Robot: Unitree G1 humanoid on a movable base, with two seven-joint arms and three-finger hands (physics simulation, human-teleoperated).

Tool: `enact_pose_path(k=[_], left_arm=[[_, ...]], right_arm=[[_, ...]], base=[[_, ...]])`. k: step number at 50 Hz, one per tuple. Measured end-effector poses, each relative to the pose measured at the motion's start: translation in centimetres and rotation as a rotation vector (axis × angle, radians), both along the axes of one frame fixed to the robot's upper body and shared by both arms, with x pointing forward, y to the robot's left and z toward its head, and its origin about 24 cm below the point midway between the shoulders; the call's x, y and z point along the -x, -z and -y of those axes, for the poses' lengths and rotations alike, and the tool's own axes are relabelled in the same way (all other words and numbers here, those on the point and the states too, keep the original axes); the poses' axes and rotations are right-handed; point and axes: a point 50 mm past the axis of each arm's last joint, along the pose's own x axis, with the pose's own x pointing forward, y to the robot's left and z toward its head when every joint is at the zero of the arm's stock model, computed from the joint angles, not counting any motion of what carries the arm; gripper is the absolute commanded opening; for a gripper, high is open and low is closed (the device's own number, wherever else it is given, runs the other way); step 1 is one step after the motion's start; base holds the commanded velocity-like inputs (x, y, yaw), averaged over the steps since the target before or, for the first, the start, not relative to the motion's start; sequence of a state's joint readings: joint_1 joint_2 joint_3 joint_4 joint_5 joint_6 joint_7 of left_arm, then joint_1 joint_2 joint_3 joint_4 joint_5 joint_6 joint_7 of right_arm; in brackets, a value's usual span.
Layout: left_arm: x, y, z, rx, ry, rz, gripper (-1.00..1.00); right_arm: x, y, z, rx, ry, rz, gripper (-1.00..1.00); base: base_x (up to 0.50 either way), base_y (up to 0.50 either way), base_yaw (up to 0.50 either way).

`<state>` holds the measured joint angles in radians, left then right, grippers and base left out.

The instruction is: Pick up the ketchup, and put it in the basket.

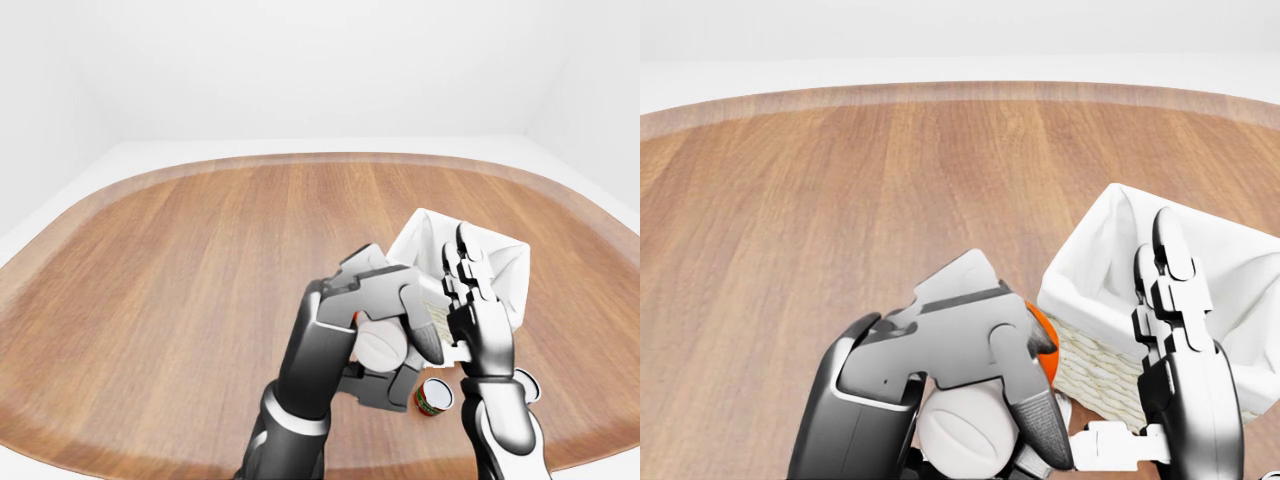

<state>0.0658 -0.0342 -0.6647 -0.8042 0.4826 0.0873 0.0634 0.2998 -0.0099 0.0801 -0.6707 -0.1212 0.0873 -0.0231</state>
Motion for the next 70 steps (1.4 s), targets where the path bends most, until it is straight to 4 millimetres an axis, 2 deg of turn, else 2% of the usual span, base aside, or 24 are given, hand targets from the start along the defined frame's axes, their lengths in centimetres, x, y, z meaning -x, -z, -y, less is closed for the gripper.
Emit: enact_pose_path(k=[12,24,70], left_arm=[[1.3,-1.3,1.5,0.022,0.061,0.075,-0.94],[1.8,-1.7,2.4,0.039,0.094,0.090,-0.95],[0.6,0.2,3.8,0.031,0.114,-0.026,-0.94]], right_arm=[[0.3,-0.3,-0.2,-0.003,-0.011,0.010,1.00],[0.7,-0.7,-0.4,-0.007,-0.023,0.024,1.00],[1.3,-1.0,-0.5,-0.015,-0.037,0.034,1.00]], base=[[0.00,0.00,0.00],[0.00,0.00,0.00],[0.00,0.00,0.00]])
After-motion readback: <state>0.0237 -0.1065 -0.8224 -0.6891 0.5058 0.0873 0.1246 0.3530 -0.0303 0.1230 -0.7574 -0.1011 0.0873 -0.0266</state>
